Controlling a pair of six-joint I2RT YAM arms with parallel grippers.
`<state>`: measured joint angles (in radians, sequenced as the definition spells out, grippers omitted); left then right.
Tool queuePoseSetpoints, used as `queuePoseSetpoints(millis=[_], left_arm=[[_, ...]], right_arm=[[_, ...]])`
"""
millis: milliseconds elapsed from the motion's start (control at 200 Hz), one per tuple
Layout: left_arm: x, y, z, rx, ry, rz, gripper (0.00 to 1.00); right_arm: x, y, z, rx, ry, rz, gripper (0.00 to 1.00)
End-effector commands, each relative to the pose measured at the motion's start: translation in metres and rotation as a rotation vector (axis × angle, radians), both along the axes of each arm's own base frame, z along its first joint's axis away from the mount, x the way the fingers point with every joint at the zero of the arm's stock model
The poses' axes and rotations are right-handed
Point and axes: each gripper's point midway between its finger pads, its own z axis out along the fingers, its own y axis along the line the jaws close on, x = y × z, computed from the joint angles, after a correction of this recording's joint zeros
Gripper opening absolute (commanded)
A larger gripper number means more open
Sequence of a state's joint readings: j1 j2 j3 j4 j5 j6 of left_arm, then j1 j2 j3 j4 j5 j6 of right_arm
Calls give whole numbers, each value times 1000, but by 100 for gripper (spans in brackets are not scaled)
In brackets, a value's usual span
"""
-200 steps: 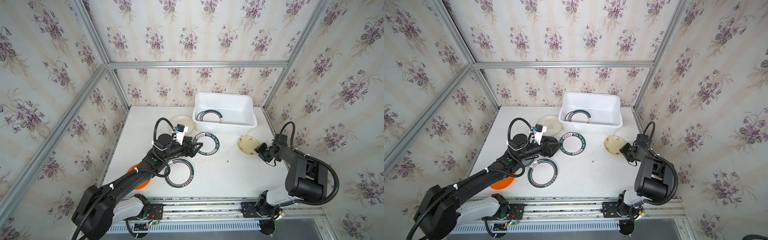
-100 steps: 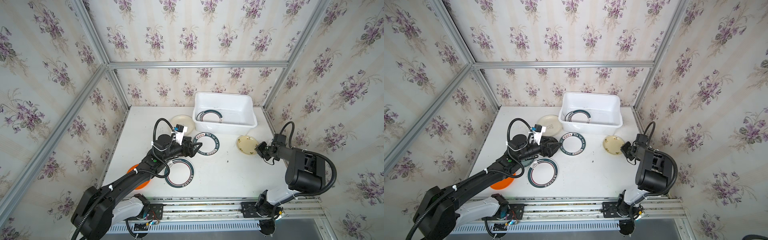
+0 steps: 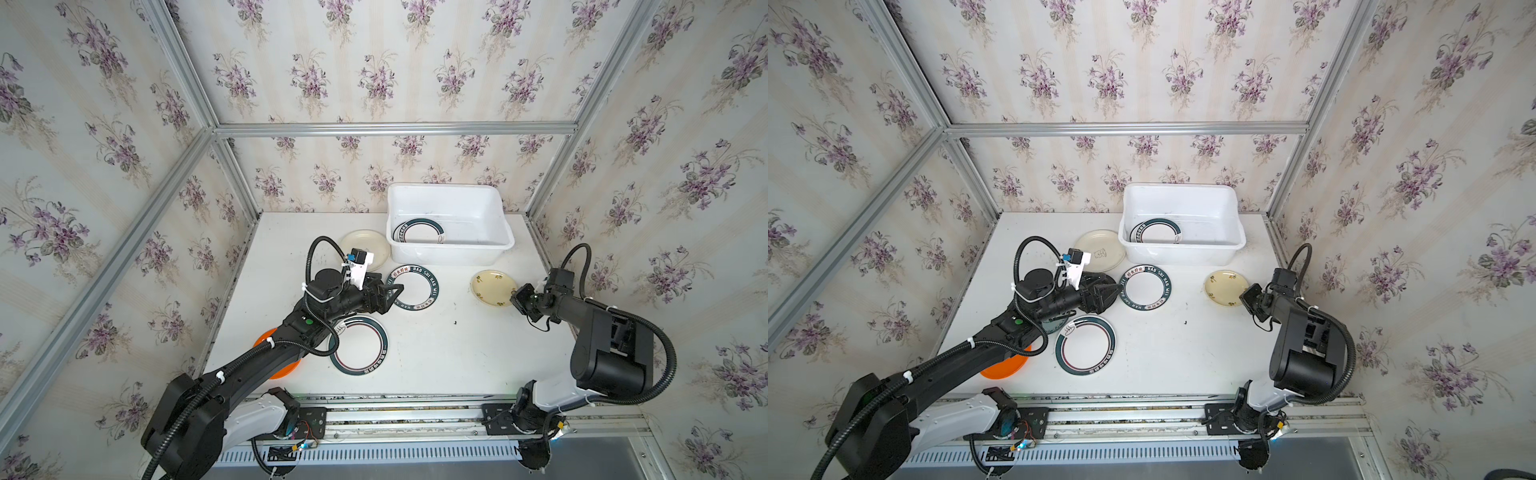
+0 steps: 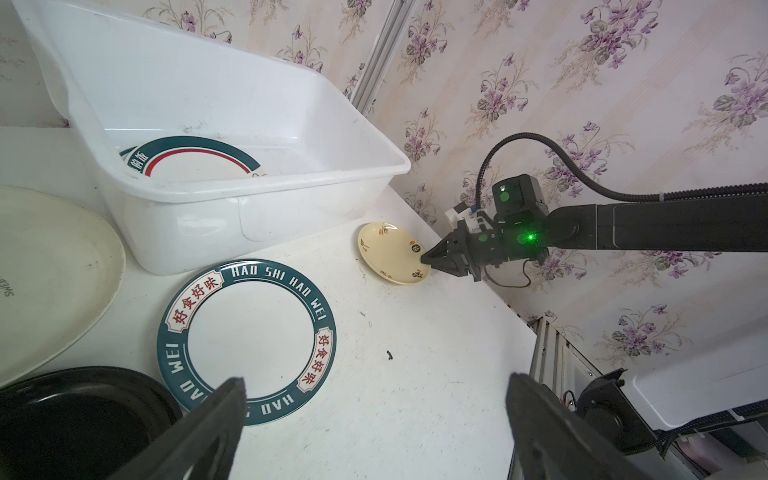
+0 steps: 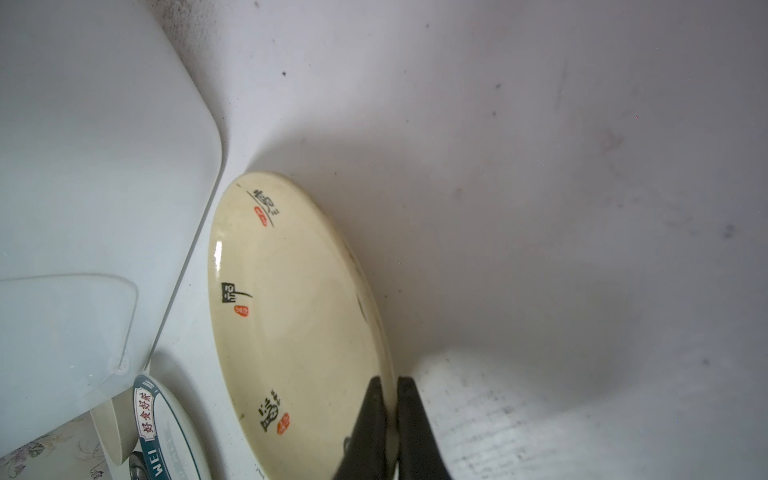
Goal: Place the plates into the plastic bin on the countertop
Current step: 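Close the right gripper on the cream plate's rim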
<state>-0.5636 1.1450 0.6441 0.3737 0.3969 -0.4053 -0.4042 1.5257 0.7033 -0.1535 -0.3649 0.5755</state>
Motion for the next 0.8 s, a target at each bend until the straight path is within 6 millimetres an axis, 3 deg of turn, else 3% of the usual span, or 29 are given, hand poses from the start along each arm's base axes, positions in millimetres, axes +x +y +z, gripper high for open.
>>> queuePoseSetpoints(millis=[0, 195, 455, 645, 795], left_arm=[[1, -2, 8, -19, -19, -4, 100], [2, -2, 7, -16, -24, -6, 100], [2, -13, 6, -37, -7, -56, 100], [3, -13, 3, -36, -7, -57, 100], [2, -15, 4, -46, -6, -68, 100]], right_arm=[[-14, 2, 3, -13, 34, -1, 0], [-12, 10, 42, -42, -69, 38, 0], [-17, 43, 103, -105, -147, 180, 0], [-31, 61, 130, -109, -191, 250, 0], [-28, 82, 153, -25, -296, 299, 0]])
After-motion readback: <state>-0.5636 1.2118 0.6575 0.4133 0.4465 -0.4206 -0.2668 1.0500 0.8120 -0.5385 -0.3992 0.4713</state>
